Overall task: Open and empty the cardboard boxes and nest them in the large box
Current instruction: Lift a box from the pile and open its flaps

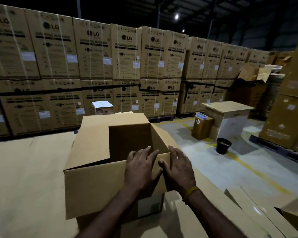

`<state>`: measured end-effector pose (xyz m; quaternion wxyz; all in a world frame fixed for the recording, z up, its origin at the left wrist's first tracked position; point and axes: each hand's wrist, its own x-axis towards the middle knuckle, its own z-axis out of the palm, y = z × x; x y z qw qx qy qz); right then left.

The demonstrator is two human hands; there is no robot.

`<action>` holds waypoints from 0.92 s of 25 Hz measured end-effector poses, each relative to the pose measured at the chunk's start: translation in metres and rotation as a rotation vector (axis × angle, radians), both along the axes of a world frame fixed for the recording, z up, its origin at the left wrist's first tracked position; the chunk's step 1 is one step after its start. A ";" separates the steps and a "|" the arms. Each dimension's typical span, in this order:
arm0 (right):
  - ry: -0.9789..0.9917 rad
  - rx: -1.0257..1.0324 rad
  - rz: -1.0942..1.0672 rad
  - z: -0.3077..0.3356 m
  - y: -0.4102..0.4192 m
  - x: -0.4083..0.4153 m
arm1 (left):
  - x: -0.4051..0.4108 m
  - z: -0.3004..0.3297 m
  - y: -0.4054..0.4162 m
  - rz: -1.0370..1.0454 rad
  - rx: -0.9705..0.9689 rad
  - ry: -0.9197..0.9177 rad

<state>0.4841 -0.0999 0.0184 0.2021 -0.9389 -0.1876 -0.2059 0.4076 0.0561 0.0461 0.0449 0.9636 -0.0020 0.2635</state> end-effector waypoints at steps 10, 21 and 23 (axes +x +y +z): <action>-0.196 0.023 0.060 -0.007 0.029 -0.018 | -0.033 -0.036 0.018 0.171 -0.038 -0.168; 0.024 0.093 0.101 -0.001 0.050 -0.028 | -0.076 -0.001 0.127 0.577 0.061 -0.047; 0.056 0.111 0.115 0.001 0.053 -0.029 | -0.082 0.001 0.132 0.640 0.013 0.044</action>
